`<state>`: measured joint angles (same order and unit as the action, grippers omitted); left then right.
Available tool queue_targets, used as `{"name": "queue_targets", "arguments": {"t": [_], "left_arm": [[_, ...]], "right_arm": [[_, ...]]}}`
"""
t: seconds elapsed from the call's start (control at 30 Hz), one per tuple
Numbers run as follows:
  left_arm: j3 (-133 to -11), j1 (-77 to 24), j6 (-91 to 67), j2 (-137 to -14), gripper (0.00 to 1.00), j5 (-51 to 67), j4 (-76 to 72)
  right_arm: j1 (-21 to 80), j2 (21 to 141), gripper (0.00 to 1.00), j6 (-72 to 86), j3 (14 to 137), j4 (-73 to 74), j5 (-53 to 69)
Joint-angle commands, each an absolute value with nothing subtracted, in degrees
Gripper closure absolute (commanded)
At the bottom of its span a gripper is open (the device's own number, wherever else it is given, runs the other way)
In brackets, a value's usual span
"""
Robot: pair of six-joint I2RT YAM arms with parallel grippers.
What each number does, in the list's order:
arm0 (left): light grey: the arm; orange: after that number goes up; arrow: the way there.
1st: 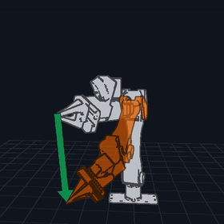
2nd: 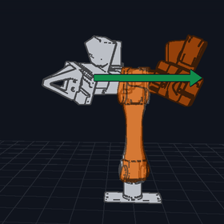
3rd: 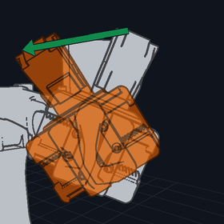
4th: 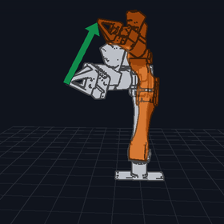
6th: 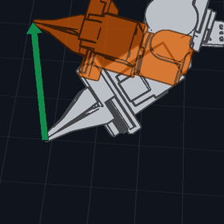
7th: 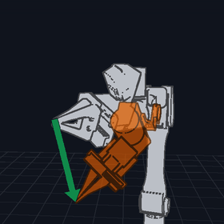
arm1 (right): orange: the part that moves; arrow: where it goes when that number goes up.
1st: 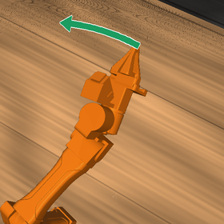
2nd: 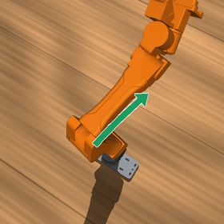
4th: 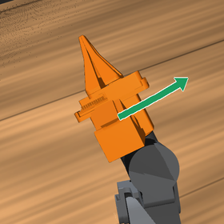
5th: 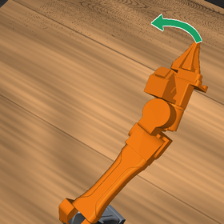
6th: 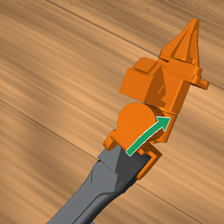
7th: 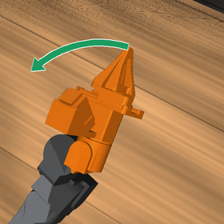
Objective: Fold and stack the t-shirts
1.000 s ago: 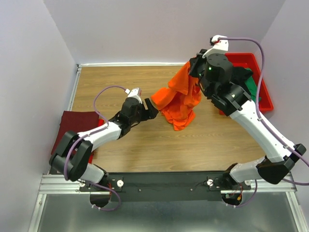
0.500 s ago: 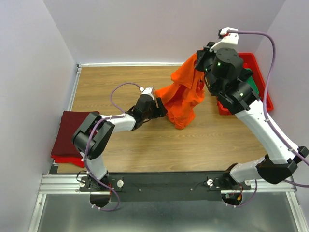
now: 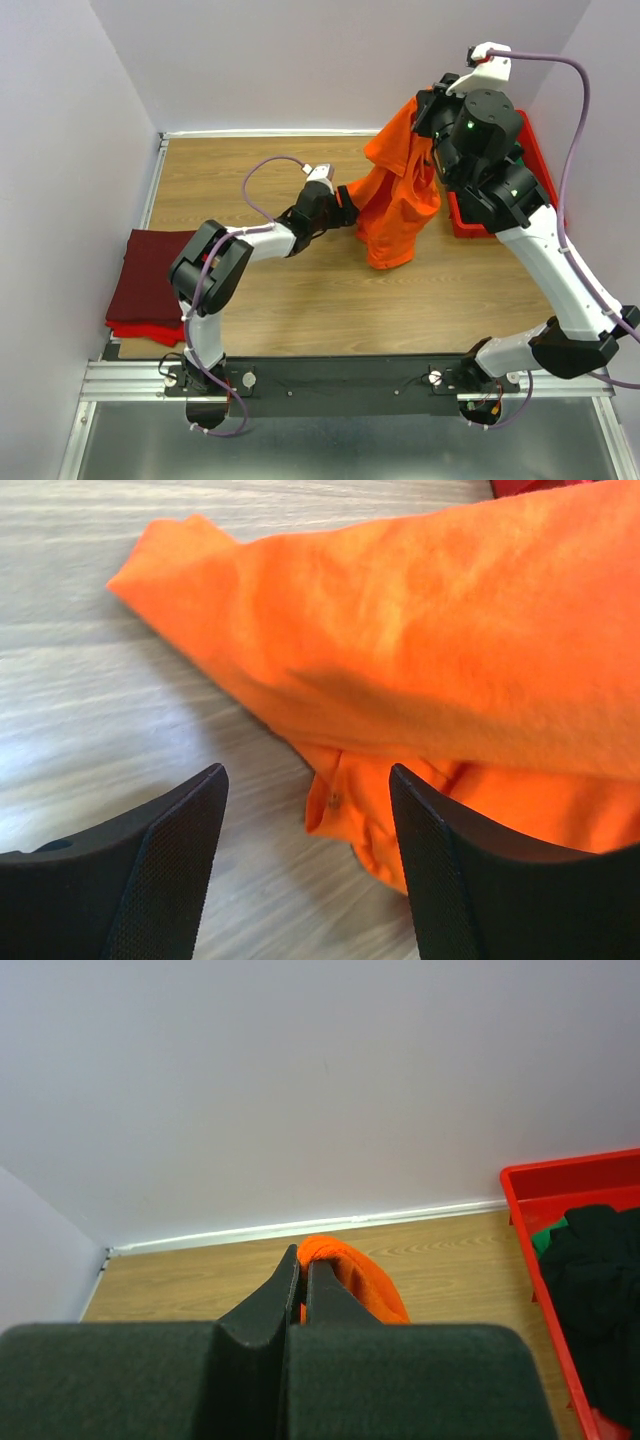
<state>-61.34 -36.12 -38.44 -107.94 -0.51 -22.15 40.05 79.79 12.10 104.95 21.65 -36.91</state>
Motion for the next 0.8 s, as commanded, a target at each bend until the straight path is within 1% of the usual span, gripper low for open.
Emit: {"name": "queue_targets", "arguments": {"t": [0.0,0.2,0.53,0.77], "left_arm": [[-63.89,-37.44,-37.26,-110.82,0.27,-2.37,-23.64],[-66.00,-38.76,-36.83,-113.03,0.30,-2.81,-24.08],[-69.69,-41.31,-34.54,-114.43,0.30,-4.39,-25.22],[-70.75,-41.75,-35.24,-115.58,0.31,-8.25,-25.58]], "right_arm": [[39.99,79.72,1.00,10.81,109.07,21.71,-38.06],[39.99,80.16,1.00,10.37,110.48,22.15,-37.97],[40.08,81.30,1.00,10.37,111.62,23.11,-37.62],[39.99,82.09,0.99,10.72,113.20,23.82,-36.56]]}}
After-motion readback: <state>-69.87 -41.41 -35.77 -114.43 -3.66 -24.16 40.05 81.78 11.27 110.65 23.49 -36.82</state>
